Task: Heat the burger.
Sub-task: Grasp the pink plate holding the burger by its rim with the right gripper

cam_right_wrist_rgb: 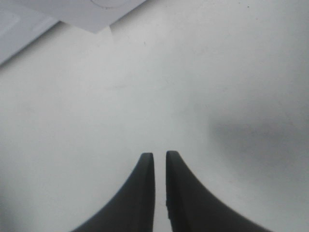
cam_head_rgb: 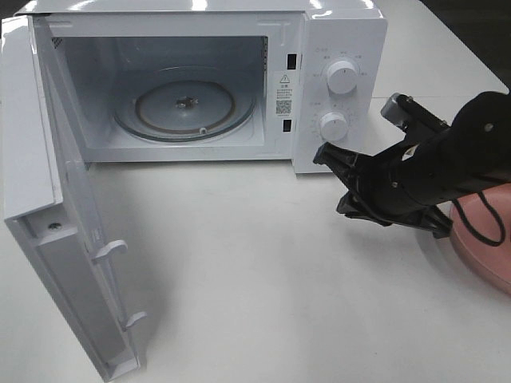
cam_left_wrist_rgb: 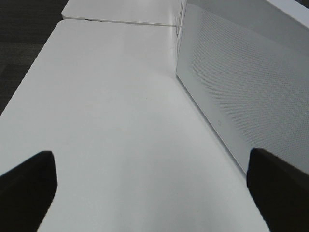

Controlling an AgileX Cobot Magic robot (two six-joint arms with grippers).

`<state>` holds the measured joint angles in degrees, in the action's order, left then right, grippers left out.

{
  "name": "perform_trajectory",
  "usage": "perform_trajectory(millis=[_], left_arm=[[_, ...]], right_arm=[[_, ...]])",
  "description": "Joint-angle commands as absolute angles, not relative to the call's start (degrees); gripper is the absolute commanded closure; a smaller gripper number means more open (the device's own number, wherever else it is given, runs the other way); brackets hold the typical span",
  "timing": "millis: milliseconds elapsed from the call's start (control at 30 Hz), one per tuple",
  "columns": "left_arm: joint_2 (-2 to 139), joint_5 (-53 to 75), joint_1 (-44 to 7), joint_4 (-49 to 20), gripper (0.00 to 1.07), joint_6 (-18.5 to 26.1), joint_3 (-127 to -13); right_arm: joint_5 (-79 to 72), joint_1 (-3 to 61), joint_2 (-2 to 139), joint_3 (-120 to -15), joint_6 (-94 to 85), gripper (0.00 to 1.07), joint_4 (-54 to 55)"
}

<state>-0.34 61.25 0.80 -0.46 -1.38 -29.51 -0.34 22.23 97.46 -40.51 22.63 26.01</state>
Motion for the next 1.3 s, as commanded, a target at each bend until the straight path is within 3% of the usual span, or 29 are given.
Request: perform_trajectory(millis=[33,267,433,500,533,567,600,633,667,700,767,867,1300], left_arm=[[-1.6,61.2,0.6,-0.4,0.04,-1.4,-29.5],[-1.6,61.2,0.6,-0.4,0.04,-1.4,-29.5],[-1.6,61.2,0.6,-0.4,0.04,-1.4,-29.5],[-1.6,61.2,0.6,-0.4,0.04,-1.4,-29.5],[-1.6,61.2,0.6,-0.4,0.04,-1.4,-29.5],[-1.6,61.2,0.6,-0.4,0.04,-1.4,-29.5],[-1.6,61.2,0.6,-0.4,0.04,-1.4,-29.5],[-1.6,61.2,0.6,-0.4,0.04,-1.4,-29.5],[-1.6,61.2,0.6,-0.4,0.04,-1.4,-29.5],[-1.6,61.2,0.6,-0.4,0.04,-1.4,-29.5],[-1.6,61.2,0.6,-0.4,0.04,-1.4,-29.5],[-1.6,61.2,0.6,-0.4,0.04,-1.4,-29.5],[-1.6,61.2,0.6,-0.4,0.04,-1.4,-29.5]], right_arm=[[10.4,19.4,93.2,-40.6,14.7,1.0,21.2],[20.5,17.0,88.0,-40.6,12.1,0.96,12.3],[26.9,16.6,84.2,-40.6,12.0,0.86,3.8],[29.1,16.4,82.4,-40.6,12.0,0.72,-0.8],[29.1,16.4,82.4,-40.6,12.0,0.72,-0.8],[29.8,15.7,81.8,-40.6,12.0,0.66,-1.5],[30.4,14.2,80.6,-40.6,12.0,0.52,-2.5],[30.4,14.2,80.6,-40.6,12.0,0.52,-2.5],[30.7,12.4,80.0,-40.6,12.0,0.36,-3.6],[30.7,12.4,80.0,-40.6,12.0,0.36,-3.6],[31.2,10.5,79.8,-40.6,11.9,0.15,-6.9],[31.3,8.9,80.2,-40.6,11.9,0.06,-9.6],[27.7,6.0,87.6,-40.6,11.2,0.1,-10.0]])
